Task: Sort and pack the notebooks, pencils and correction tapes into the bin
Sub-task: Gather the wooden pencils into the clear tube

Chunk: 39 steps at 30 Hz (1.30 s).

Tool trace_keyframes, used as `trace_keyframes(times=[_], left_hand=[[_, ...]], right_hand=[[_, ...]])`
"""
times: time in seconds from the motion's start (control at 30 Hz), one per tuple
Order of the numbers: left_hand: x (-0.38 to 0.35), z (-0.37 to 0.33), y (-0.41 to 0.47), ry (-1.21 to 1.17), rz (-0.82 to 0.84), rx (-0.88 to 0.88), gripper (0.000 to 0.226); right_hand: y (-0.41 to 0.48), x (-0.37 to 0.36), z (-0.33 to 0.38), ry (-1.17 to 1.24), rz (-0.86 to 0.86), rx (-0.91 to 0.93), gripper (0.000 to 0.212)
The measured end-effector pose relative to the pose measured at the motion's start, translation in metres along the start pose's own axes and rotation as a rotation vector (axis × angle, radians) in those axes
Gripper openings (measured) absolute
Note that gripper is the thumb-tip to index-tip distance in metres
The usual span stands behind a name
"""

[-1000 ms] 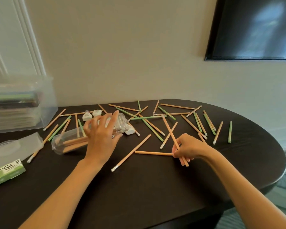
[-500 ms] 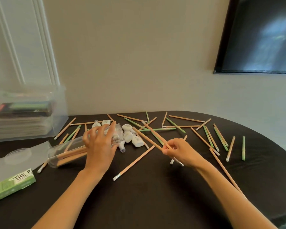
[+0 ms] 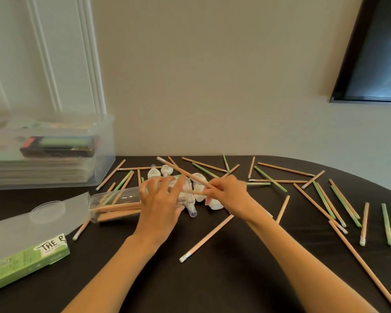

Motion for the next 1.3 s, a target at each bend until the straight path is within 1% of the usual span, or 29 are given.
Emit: trace_keyframes(times=[0.1,0.2,0.27,0.37,0.43,0.5,0.6,0.63,0.73,0.87,0.93,1.0,1.03,1.07,1.1,1.13,1.17,1.23,1.3], left_hand=[[0.006,-0.001,0.001,0.009,-0.075,-0.020,0.075],[0.010,0.005,0.003,0.019,-0.130,-0.004,0.075],[0.007,0.013,0.006,0.010,-0.117,0.037,0.073],[0.001,0.026,0.007,-0.001,-0.070,0.098,0.068],[-0.002,0.030,0.007,-0.006,-0.057,0.109,0.067],[-0.004,0.029,0.008,0.000,-0.045,0.105,0.066],[-0.005,0.026,0.008,0.001,-0.037,0.101,0.065],[-0.005,0.025,0.008,0.011,-0.036,0.099,0.066],[-0.003,0.023,0.007,0.019,-0.045,0.096,0.066],[0.000,0.020,0.006,0.003,-0.072,0.101,0.067],[0.002,0.018,0.006,0.000,-0.092,0.094,0.069],[0.006,0.014,0.006,0.015,-0.136,0.060,0.072],[0.008,0.010,0.006,0.025,-0.163,0.039,0.074],[0.010,0.007,0.005,0.029,-0.186,0.021,0.075],[0.011,0.005,0.004,0.025,-0.198,0.011,0.076],[0.011,0.004,0.003,0.015,-0.203,0.013,0.077],[0.011,0.005,0.003,0.005,-0.200,0.021,0.077],[0.013,0.008,0.003,0.005,-0.211,0.042,0.077],[0.019,0.009,0.003,0.001,-0.251,0.053,0.077]], right_hand=[[0.017,-0.013,0.010,0.230,-0.056,-0.055,0.020],[0.030,-0.028,0.012,0.302,-0.111,-0.151,0.025],[0.035,-0.031,0.008,0.406,-0.213,-0.204,0.025],[0.031,-0.034,-0.011,0.723,-0.394,-0.331,0.028],[0.024,-0.034,-0.030,0.871,-0.474,-0.448,0.035],[0.017,-0.035,-0.042,0.949,-0.478,-0.519,0.036],[0.014,-0.037,-0.041,1.112,-0.424,-0.469,0.026],[0.013,-0.035,-0.039,1.126,-0.418,-0.439,0.023],[0.012,-0.033,-0.034,1.069,-0.391,-0.403,0.019],[0.015,-0.052,-0.016,0.927,-0.200,-0.373,0.016],[0.015,-0.057,-0.012,0.950,-0.158,-0.362,0.019],[0.016,-0.056,-0.011,1.003,-0.160,-0.369,0.017],[0.019,-0.056,-0.011,0.982,-0.152,-0.380,0.013],[0.019,-0.057,-0.011,0.919,-0.117,-0.406,0.010],[0.018,-0.061,-0.010,0.850,-0.058,-0.439,0.013],[0.017,-0.064,-0.009,0.821,-0.010,-0.468,0.017],[0.018,-0.066,-0.007,0.838,0.009,-0.469,0.016],[0.019,-0.064,-0.003,0.915,-0.026,-0.435,0.005],[0.020,-0.062,-0.002,0.904,-0.032,-0.412,0.008]])
Point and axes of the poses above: each hand's wrist, its own y-axis towards the middle knuckle, its own x-axis out of the back of the hand, z = x × y, the point moved 10 cm from there along y, towards the middle knuckle, and after that the axes turned 8 degrees about x, right-handed, at the moved point
